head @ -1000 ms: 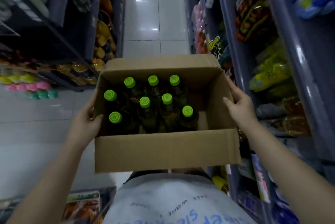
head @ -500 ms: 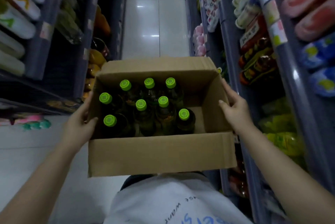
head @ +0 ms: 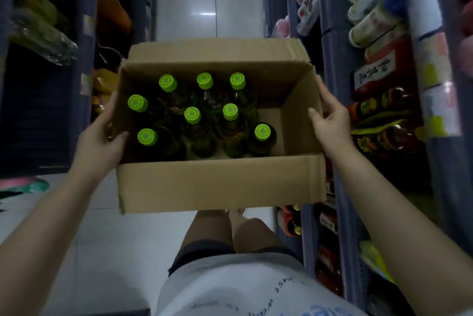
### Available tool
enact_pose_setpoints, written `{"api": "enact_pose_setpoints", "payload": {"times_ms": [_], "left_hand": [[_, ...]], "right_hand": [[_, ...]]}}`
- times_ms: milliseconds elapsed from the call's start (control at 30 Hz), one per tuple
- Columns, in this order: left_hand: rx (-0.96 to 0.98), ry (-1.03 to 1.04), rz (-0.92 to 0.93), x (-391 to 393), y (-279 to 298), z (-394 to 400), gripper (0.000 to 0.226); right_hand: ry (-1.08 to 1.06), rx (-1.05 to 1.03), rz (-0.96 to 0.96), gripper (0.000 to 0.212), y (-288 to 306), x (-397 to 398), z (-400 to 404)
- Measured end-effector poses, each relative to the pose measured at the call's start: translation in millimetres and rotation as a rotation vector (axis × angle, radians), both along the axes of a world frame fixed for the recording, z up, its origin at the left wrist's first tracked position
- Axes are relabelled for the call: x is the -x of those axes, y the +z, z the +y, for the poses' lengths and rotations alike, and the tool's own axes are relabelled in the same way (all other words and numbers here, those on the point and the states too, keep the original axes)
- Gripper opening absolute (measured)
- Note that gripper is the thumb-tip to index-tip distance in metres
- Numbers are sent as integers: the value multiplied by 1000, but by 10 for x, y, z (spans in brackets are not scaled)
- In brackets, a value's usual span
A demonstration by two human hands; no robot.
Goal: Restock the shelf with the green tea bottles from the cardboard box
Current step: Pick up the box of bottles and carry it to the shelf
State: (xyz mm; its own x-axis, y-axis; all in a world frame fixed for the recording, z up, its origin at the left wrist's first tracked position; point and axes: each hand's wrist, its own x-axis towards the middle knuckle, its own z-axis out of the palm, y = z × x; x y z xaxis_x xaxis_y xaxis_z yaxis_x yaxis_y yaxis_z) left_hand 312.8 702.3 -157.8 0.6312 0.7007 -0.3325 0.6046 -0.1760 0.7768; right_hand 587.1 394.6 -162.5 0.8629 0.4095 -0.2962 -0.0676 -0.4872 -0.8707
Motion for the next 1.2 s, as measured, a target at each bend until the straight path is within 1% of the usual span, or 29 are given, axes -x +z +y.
{"api": "enact_pose_setpoints", "payload": {"times_ms": [100,233,333,400,433,667,800,900,967,1067,1200], "left_hand": [[40,2,-5,-359,-347,300,82],[92,14,-17,-747,-926,641,76],[92,-23,17,-1091,-1413,847,76],[68,-13,25,-1362,-1837,1011,77],[65,-3,15,-1414,-1925,1045,77],[46,-11,3,-1944,-3502,1389,76],[31,-9,54,-2114,-4267,1522,79],[15,-20,74,-2134,-4728,1567,80],[-4,-18,99,-2133,-4987,1590,80],[-25,-24,120,-2125,-5332,1590,78],[-54,-31,169,-2102,-5705,1533,77]], "right_hand": [[-22,35,23,65,-319,-293,301],[-31,36,18,64,-915,-715,646],[7,59,7,64,-1434,-1028,868],[30,62,-16,64,-1871,-1285,1035],[37,75,-35,64,-1965,-1337,1062],[-49,58,-49,60,-3584,-1817,1331],[-37,77,-74,64,-4378,-2037,1509],[-46,79,-45,67,-4813,-2091,1615],[-43,74,-19,65,-5084,-2080,1658],[-17,136,-43,63,-5462,-2027,1697],[-11,184,-13,63,-5821,-1895,1705]]}}
